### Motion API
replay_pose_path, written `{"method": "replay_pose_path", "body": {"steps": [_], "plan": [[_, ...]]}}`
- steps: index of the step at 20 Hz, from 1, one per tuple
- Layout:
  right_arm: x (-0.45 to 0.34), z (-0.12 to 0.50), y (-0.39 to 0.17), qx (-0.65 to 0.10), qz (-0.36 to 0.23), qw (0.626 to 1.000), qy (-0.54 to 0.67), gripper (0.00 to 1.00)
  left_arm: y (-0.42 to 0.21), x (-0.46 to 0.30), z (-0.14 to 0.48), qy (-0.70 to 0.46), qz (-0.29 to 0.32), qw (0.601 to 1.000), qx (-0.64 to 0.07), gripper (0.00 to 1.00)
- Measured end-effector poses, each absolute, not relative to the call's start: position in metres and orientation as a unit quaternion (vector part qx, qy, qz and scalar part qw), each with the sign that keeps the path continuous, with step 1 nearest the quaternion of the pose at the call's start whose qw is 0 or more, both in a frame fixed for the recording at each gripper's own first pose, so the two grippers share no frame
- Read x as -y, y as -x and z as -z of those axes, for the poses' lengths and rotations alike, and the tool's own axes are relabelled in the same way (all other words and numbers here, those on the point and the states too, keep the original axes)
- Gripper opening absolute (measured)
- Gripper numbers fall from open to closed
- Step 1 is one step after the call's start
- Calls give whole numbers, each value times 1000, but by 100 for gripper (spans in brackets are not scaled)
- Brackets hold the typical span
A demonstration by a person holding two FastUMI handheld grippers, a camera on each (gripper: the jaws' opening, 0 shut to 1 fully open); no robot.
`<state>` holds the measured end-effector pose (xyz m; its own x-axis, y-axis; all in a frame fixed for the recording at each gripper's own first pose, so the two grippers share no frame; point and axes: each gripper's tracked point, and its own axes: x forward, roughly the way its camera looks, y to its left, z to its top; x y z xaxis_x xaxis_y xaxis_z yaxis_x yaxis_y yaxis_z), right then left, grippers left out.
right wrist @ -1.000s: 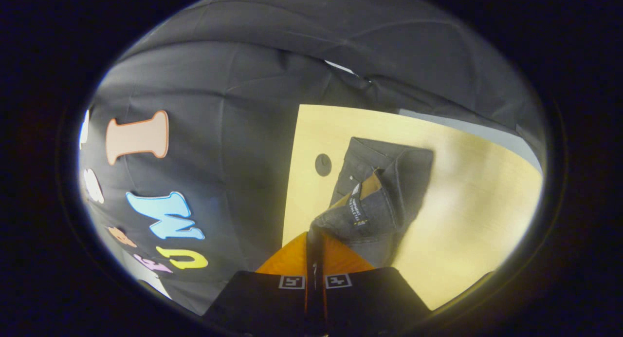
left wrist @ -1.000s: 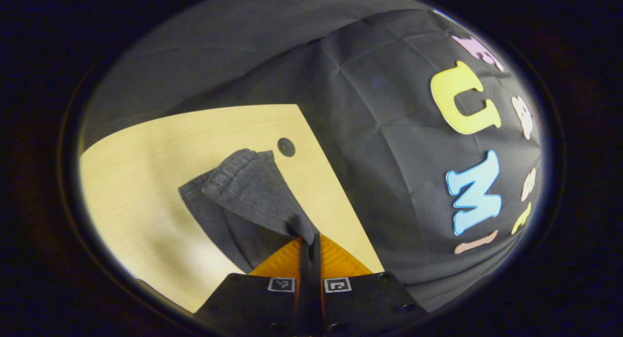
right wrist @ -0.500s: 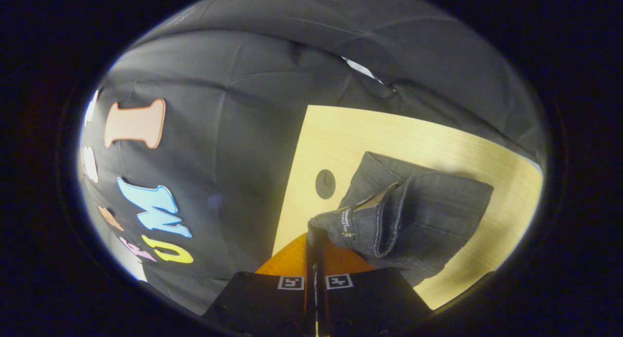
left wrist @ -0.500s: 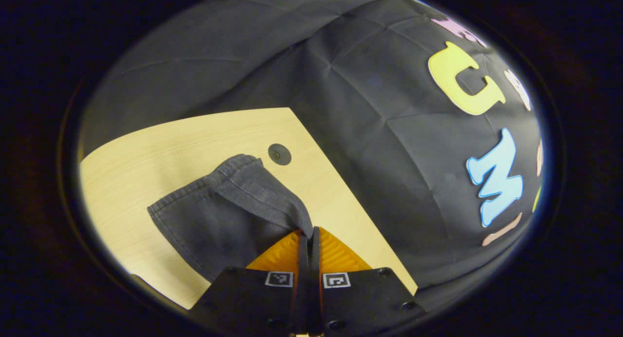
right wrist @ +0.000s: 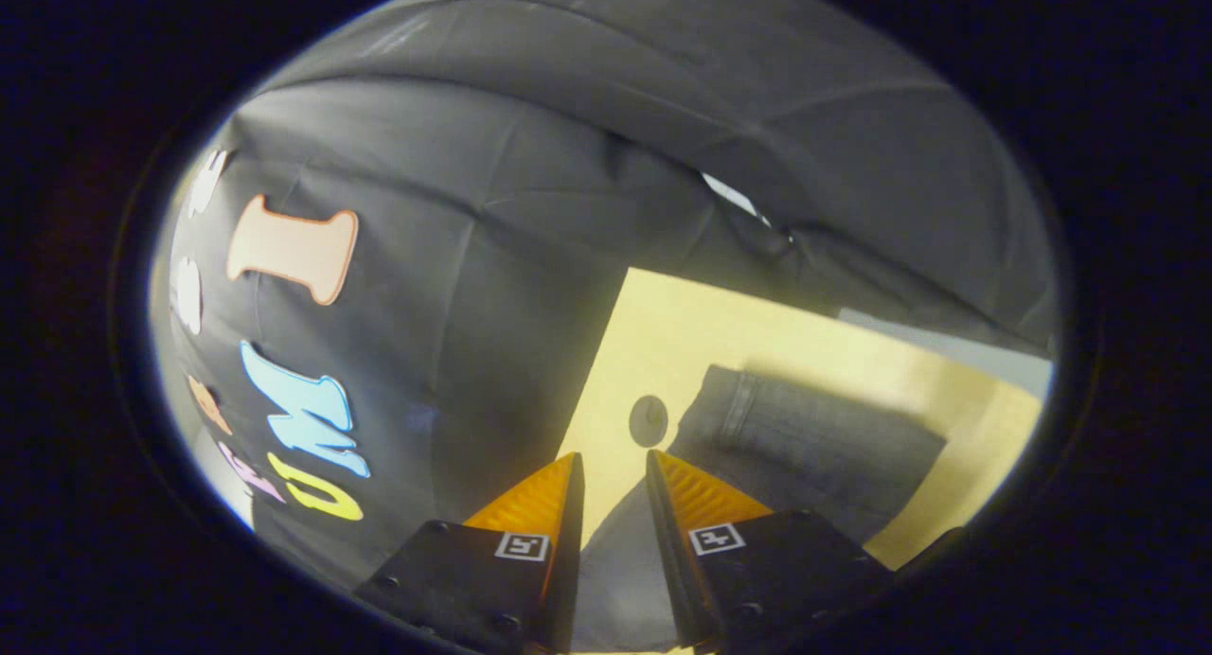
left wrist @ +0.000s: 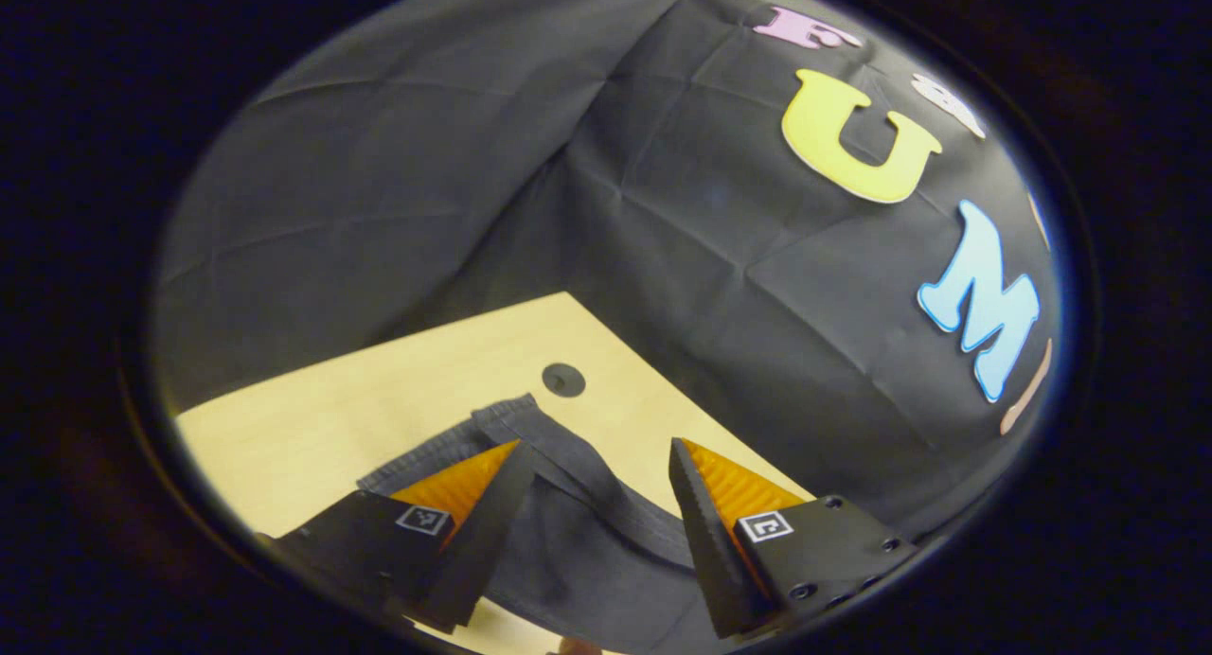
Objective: Grasp the waist and the cuffs of the jeans and fold them to make the two legs overlap; first hold the waist and fold one-third of the jeans toward the cuffs, then hold the cuffs and fold the remaining one-third in the same direction to finish folding.
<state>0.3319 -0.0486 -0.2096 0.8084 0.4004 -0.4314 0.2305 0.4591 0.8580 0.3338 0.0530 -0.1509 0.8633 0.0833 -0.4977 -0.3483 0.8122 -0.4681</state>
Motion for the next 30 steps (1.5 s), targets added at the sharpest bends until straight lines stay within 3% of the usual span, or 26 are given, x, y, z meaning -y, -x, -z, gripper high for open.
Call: {"method": "replay_pose_path", "body": {"steps": [2,3,6,10,11,12,19,24,25,26,27,28,30], "plan": [[61,207,-315,-300,-43,836,-458,45,-325,-45,136,247,-113,937,-220,98],[65,204,-306,-298,-38,853,-428,58,-319,-42,128,222,-111,945,-211,98],[68,195,-273,-289,-20,884,-366,81,-296,-30,99,148,-90,968,-182,100],[58,192,-238,-291,0,884,-367,85,-267,3,47,93,-46,987,-123,99],[58,197,-230,-296,8,878,-375,77,-260,9,38,79,-40,990,-111,99],[56,205,-225,-302,15,871,-387,87,-254,13,30,67,-35,992,-100,100],[63,275,-234,-332,101,803,-484,88,-209,38,5,46,-21,998,-39,100],[58,295,-245,-340,119,782,-508,88,-194,76,4,53,3,997,-49,97],[61,294,-246,-340,121,778,-515,96,-192,81,6,62,9,997,-53,97],[60,300,-249,-341,122,772,-523,87,-192,86,9,69,13,996,-56,100],[62,305,-251,-344,120,766,-529,84,-192,89,10,74,16,995,-57,100],[61,311,-250,-346,117,763,-533,64,-193,91,10,77,18,995,-57,98],[64,312,-243,-344,103,755,-548,37,-193,95,13,76,23,995,-59,97]]}}
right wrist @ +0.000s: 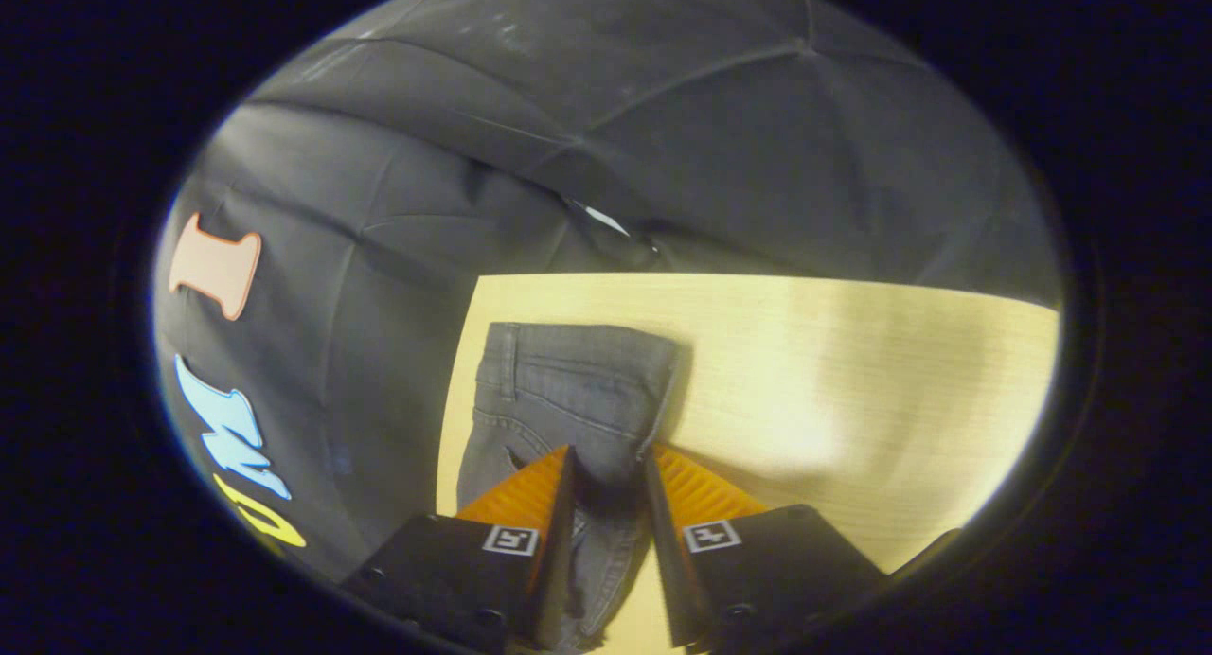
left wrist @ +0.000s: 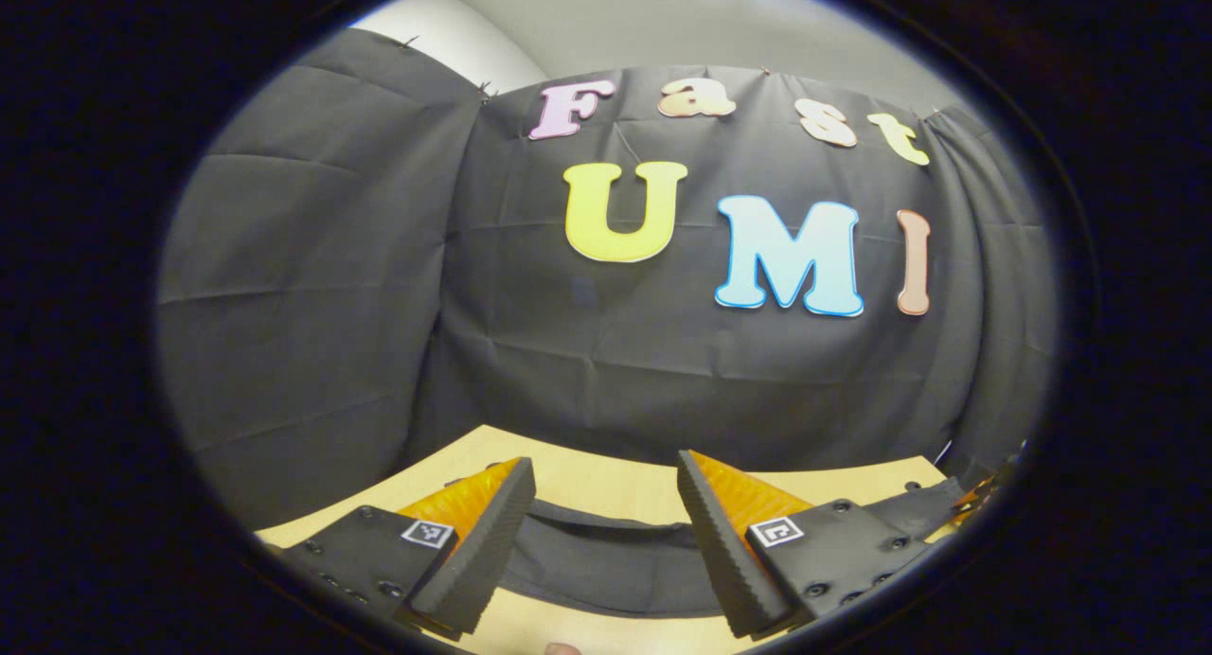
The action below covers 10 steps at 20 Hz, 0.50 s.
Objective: Grasp the waist and the cuffs of the jeans and fold them to make the two legs overlap; first hold the waist and fold one-third of the jeans toward the cuffs, then hold the cuffs and fold the remaining one-third in the same direction to finish folding.
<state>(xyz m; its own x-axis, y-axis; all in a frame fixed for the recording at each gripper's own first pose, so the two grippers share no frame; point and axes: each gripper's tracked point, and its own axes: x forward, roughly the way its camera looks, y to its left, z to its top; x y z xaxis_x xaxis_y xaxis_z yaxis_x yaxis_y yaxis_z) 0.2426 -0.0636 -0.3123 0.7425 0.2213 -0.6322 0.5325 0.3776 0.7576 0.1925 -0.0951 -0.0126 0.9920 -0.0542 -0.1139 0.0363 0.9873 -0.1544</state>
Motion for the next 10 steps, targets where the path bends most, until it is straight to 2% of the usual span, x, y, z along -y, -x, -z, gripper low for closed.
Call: {"method": "replay_pose_path", "body": {"steps": [1,2,4,5,6,8,9,10], "plan": [[64,310,-240,-343,96,756,-550,38,-193,96,12,74,26,995,-59,97],[68,309,-241,-343,97,762,-541,28,-194,97,13,73,29,995,-59,97],[73,305,-241,-332,101,783,-516,19,-193,98,14,71,35,995,-60,97],[79,295,-240,-316,98,797,-506,22,-192,98,14,74,38,995,-61,97],[83,277,-235,-296,88,812,-494,14,-192,99,14,78,43,994,-62,100],[88,228,-221,-246,61,846,-469,12,-191,100,17,83,50,993,-63,97],[92,208,-212,-225,48,863,-450,12,-192,100,18,84,53,993,-64,100],[91,191,-207,-208,37,878,-429,12,-192,103,18,87,58,992,-65,97]]}}
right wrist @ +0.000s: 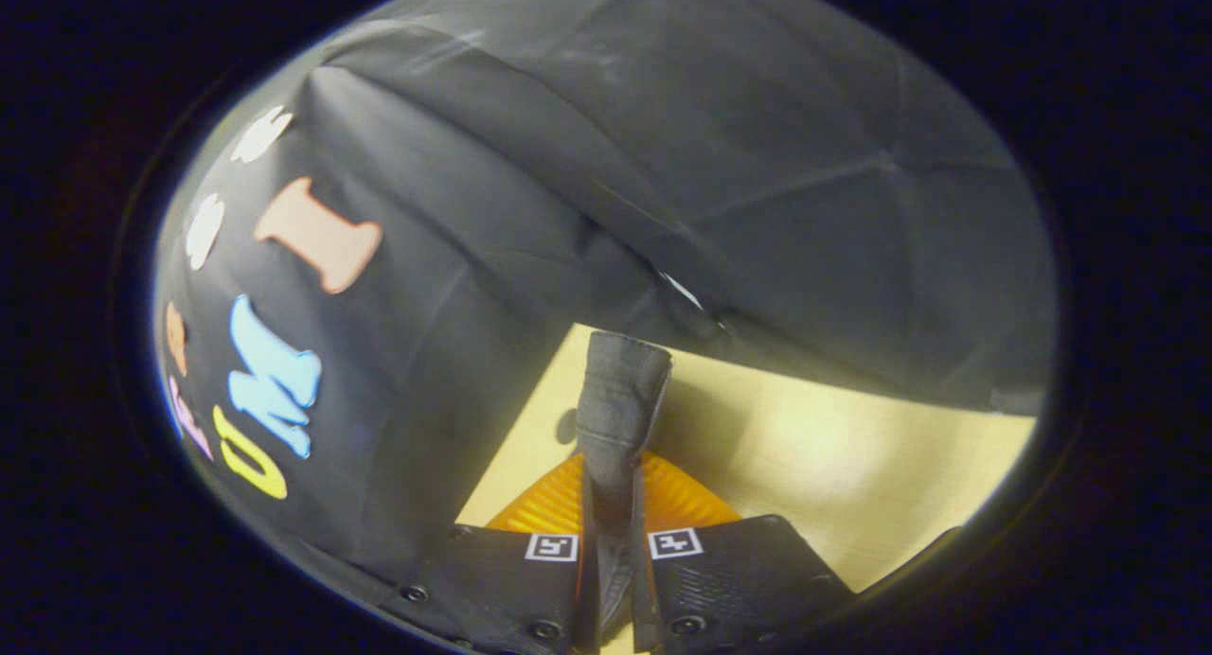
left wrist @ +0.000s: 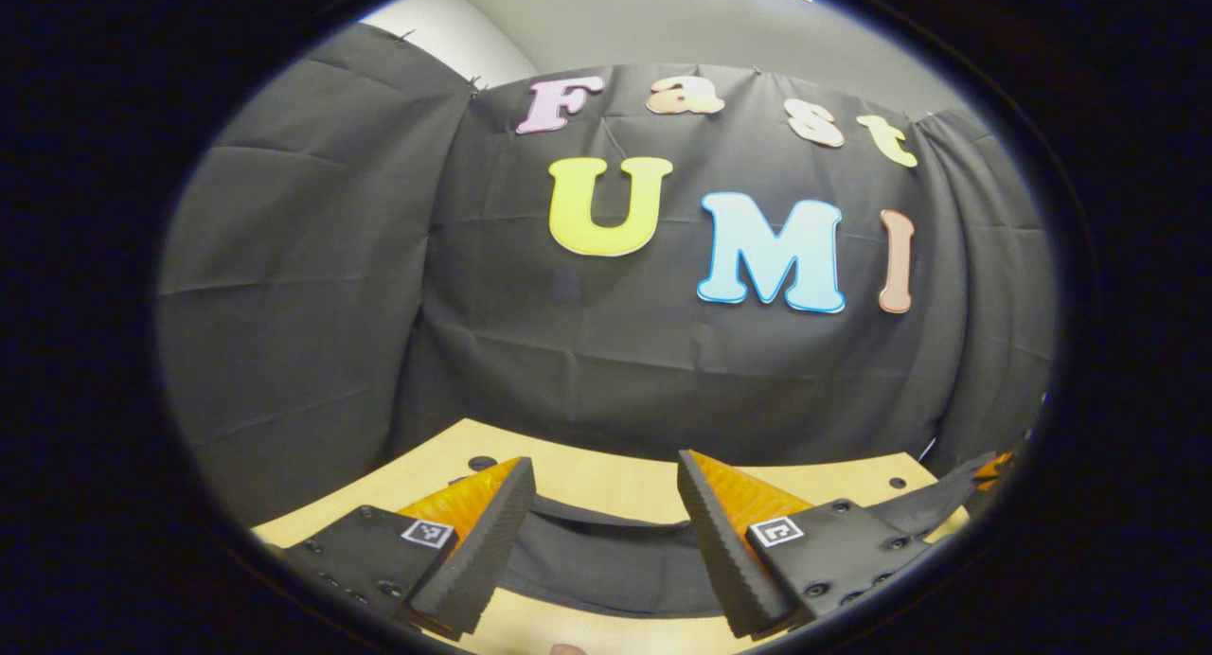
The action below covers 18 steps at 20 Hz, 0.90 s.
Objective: Grasp the waist and the cuffs of the jeans and fold them to make the two legs overlap; first hold the waist and fold one-third of the jeans toward the cuffs, then hold the cuffs and fold the remaining one-third in the same direction to finish folding.
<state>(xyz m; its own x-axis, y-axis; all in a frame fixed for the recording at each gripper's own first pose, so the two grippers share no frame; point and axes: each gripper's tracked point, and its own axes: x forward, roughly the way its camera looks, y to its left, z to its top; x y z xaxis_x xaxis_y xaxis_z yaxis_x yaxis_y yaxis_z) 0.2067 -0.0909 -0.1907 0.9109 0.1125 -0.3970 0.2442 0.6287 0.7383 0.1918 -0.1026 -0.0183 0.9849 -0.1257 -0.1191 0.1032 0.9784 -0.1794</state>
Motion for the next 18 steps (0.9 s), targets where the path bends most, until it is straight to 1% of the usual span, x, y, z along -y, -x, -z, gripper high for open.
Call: {"method": "replay_pose_path", "body": {"steps": [1,2,5,8,9,10,12,14,18], "plan": [[89,174,-200,-193,27,891,-411,12,-192,104,20,89,64,992,-68,100],[82,157,-193,-181,13,900,-396,12,-190,105,22,92,70,991,-69,97],[52,105,-168,-139,-41,918,-368,12,-185,106,22,92,87,990,-66,97],[-7,65,-158,-95,-91,936,-327,12,-168,97,25,94,98,988,-66,97],[-46,49,-142,-76,-121,945,-296,12,-165,91,28,97,101,988,-69,97],[-72,43,-134,-66,-139,950,-272,12,-164,88,30,100,102,987,-71,97],[-121,37,-117,-46,-168,960,-217,12,-160,84,34,106,104,986,-71,97],[-168,44,-103,-51,-192,962,-186,12,-159,79,36,105,105,986,-70,98],[-234,94,-96,-101,-219,957,-163,12,-158,64,38,99,102,988,-62,97]]}}
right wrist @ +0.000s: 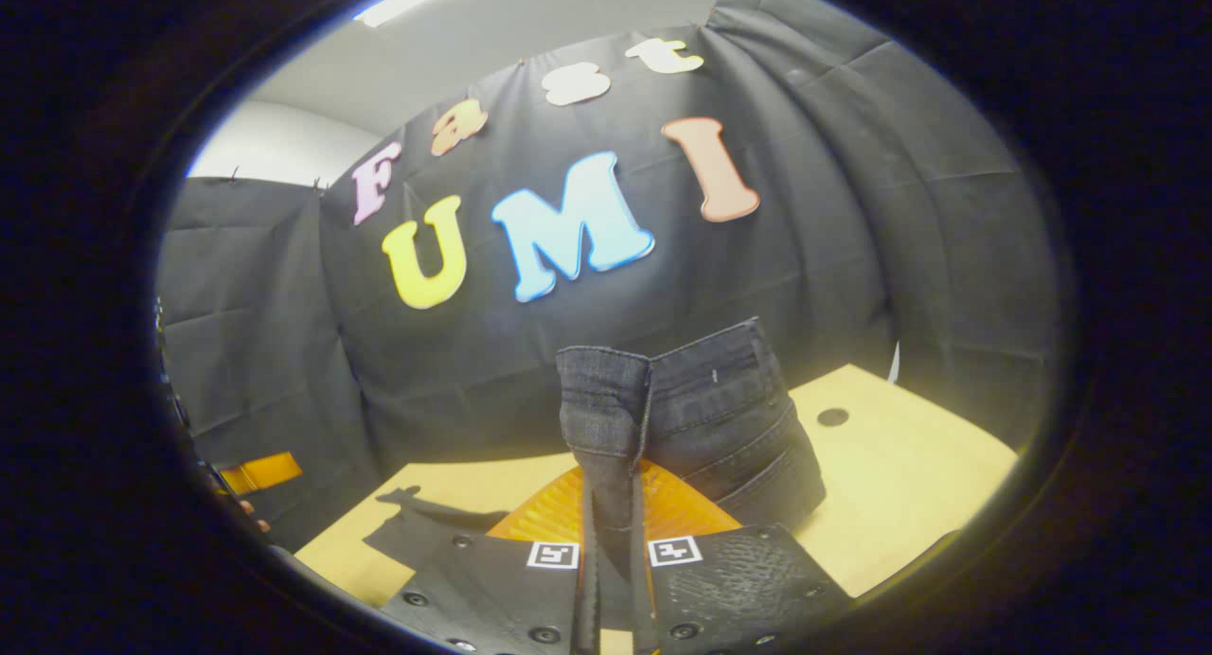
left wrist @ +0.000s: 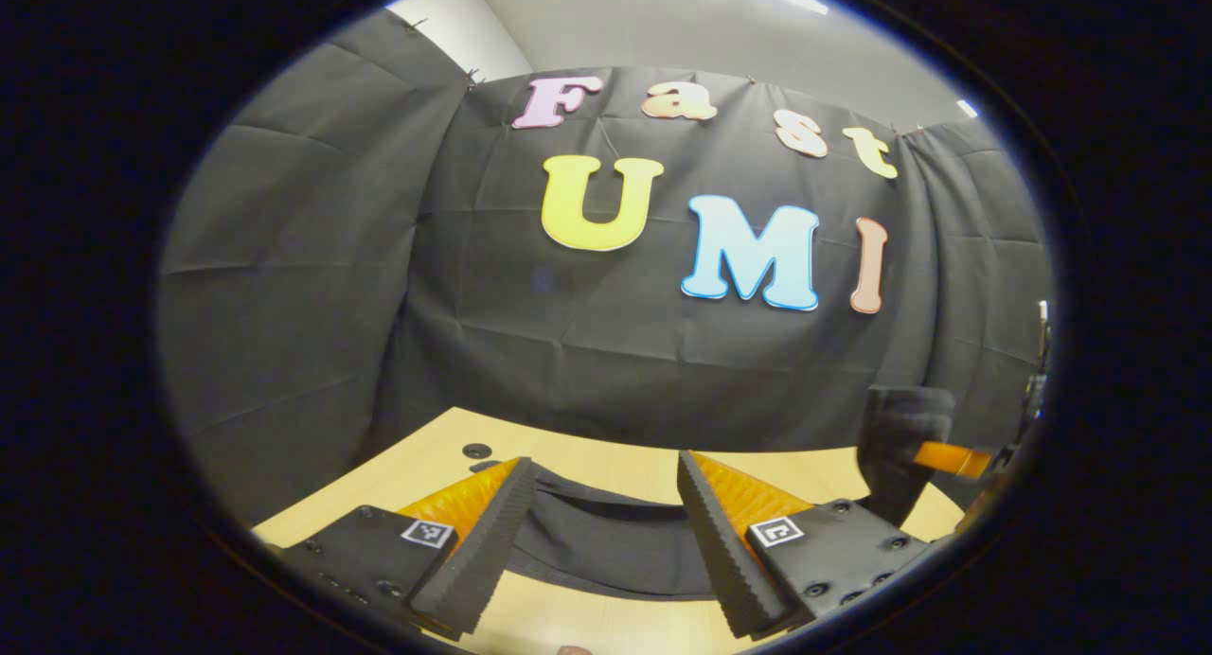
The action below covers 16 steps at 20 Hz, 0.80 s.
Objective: Grasp the waist and the cuffs of the jeans and fold them to make the two legs overlap; first hold the waist and fold one-third of the jeans toward the cuffs, then hold the cuffs and fold the remaining one-third in the same direction to finish folding.
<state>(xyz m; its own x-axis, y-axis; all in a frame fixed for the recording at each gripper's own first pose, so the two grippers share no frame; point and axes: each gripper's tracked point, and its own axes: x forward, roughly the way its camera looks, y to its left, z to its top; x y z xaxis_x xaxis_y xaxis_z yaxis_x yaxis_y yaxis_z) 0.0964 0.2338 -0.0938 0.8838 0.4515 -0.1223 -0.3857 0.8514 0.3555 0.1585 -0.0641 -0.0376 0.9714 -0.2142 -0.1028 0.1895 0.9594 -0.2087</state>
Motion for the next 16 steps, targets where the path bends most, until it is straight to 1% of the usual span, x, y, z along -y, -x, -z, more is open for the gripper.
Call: {"method": "replay_pose_path", "body": {"steps": [1,2,3,7,10,11,12,13,14,15,16], "plan": [[-244,108,-95,-116,-223,955,-158,12,-158,61,40,97,101,988,-64,97],[-253,119,-95,-126,-228,953,-154,12,-158,59,42,94,99,989,-65,100],[-265,130,-96,-138,-236,950,-154,12,-160,58,43,93,97,989,-66,97],[-297,164,-91,-162,-271,939,-139,13,-159,55,55,94,89,989,-78,97],[-314,179,-86,-211,-291,920,-156,17,-160,56,65,93,86,988,-88,97],[-316,179,-83,-221,-294,915,-167,23,-160,56,68,89,84,988,-91,97],[-312,177,-83,-220,-291,917,-162,34,-161,54,70,89,81,989,-91,98],[-305,173,-83,-209,-286,923,-148,48,-164,55,71,91,80,988,-93,97],[-300,168,-82,-201,-285,927,-135,48,-165,55,73,95,78,988,-95,98],[-294,164,-78,-193,-286,931,-123,56,-165,54,74,101,74,987,-96,97],[-286,158,-73,-187,-283,934,-113,80,-167,54,78,110,71,986,-101,98]]}}
